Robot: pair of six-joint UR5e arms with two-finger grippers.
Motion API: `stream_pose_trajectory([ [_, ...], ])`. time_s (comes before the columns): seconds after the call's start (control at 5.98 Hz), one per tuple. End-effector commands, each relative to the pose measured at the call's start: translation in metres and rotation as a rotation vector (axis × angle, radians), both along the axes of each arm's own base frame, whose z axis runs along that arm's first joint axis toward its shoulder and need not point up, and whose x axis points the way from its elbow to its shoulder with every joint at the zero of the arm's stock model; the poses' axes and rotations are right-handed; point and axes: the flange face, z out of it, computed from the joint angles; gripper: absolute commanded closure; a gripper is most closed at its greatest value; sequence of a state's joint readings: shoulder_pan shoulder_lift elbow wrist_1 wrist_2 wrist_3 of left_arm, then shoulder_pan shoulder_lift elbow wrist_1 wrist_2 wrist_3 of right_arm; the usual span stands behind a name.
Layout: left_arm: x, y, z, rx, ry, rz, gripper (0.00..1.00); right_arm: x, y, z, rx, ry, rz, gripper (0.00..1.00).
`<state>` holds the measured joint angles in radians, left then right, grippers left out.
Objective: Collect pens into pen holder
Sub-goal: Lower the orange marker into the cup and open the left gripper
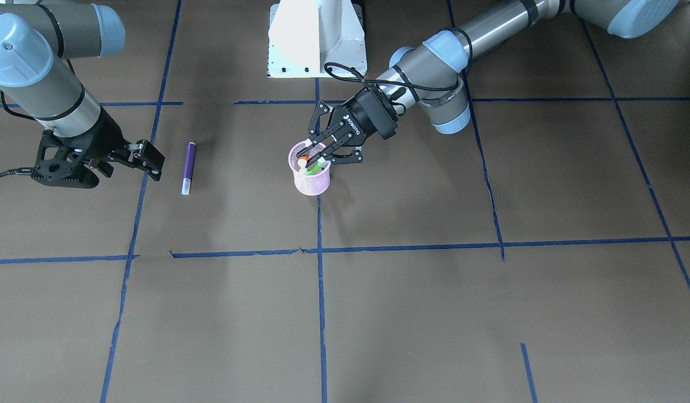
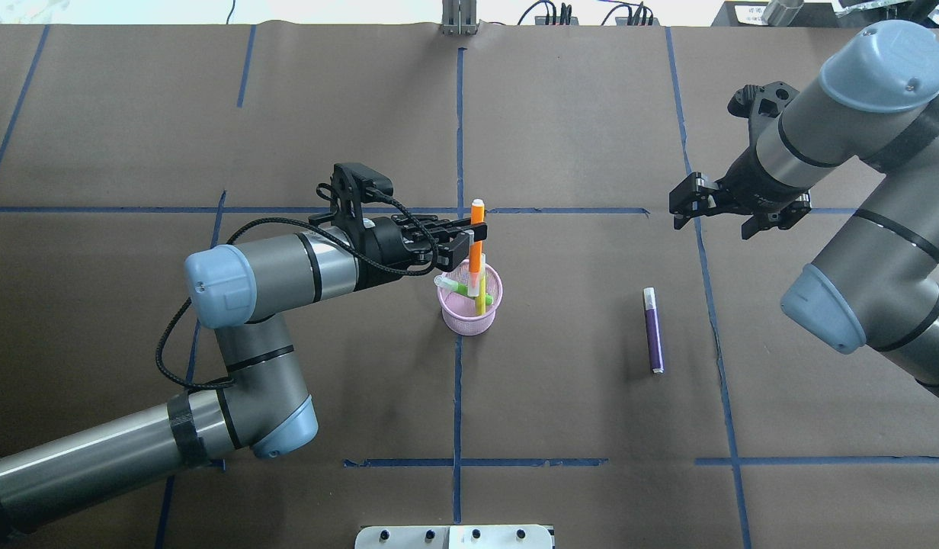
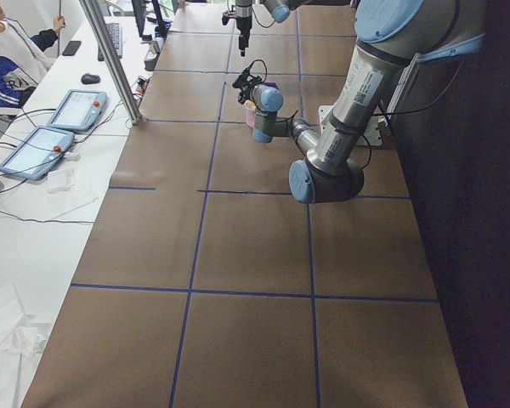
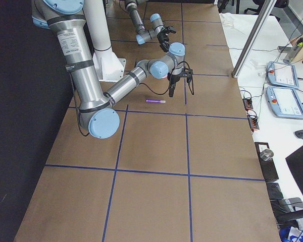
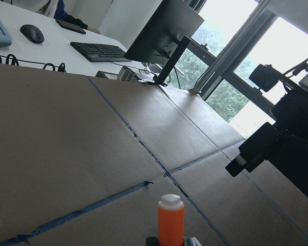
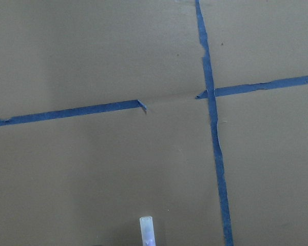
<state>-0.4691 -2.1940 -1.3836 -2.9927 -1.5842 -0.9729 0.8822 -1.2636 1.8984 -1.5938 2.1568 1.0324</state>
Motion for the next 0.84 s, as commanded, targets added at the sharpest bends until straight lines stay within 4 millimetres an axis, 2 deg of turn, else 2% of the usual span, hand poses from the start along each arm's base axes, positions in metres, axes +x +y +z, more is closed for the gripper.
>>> stream_pose_trajectory([
  [0.0, 0.0064, 0.001, 0.0105, -0.01, -0.019, 0.005, 1.0, 0.0, 0.0002, -0.0001, 0.0, 0.0, 0.0, 0.0],
  [0.33, 0.0125, 0.0095, 0.0126, -0.011, -0.022, 0.02, 1.0, 0.0016, 0.0008, 0.0007, -0.002, 0.002, 0.001, 0.0],
  [0.5, 0.0125, 0.0096, 0.0137, -0.012, -0.024, 0.02, 0.94, 0.0016, 0.0008, 0.0007, -0.002, 0.002, 0.001, 0.0],
  [0.67, 0.0105, 0.0107, 0.0162, -0.015, -0.024, 0.022, 0.44, 0.0023, 0.0015, -0.0013, 0.001, -0.001, 0.001, 0.0],
])
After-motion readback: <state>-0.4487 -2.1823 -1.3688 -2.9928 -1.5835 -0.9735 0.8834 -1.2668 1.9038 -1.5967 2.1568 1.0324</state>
